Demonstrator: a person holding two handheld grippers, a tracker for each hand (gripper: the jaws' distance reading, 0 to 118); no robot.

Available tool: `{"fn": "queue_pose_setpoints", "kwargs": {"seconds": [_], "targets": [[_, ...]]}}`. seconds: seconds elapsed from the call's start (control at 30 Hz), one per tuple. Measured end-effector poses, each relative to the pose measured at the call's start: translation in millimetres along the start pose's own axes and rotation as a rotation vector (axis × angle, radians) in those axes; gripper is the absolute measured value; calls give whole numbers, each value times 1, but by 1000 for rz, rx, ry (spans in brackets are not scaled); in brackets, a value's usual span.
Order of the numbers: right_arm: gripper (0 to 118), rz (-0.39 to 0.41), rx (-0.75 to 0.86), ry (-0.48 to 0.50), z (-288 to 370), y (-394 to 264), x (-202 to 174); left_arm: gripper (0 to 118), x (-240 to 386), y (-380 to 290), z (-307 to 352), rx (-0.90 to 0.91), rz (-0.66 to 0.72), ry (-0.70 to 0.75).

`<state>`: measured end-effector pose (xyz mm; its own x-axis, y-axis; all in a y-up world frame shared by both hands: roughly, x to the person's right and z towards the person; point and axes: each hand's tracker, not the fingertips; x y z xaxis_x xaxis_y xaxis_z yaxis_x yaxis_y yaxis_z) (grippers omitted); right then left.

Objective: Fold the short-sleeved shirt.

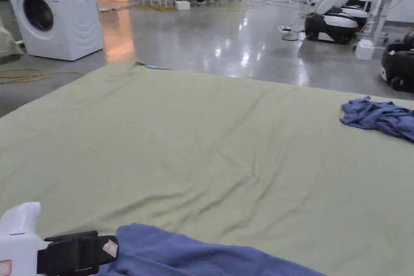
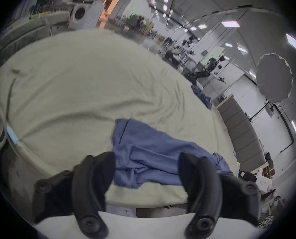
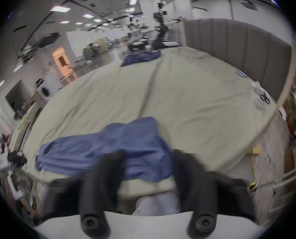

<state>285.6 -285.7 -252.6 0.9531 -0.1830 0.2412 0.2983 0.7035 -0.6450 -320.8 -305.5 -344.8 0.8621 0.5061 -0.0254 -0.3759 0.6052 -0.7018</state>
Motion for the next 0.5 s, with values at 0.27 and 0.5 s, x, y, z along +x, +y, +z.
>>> {"fn": "queue_pose_setpoints", "kwargs": {"seconds": [0.27, 0.5], "targets": [[2, 62, -111, 113, -25, -31, -30, 0, -12, -8, -5, -115, -33, 83], [2, 106, -141, 81, -37, -23, -48, 28, -78, 27, -52, -162, 181, -149]]}}
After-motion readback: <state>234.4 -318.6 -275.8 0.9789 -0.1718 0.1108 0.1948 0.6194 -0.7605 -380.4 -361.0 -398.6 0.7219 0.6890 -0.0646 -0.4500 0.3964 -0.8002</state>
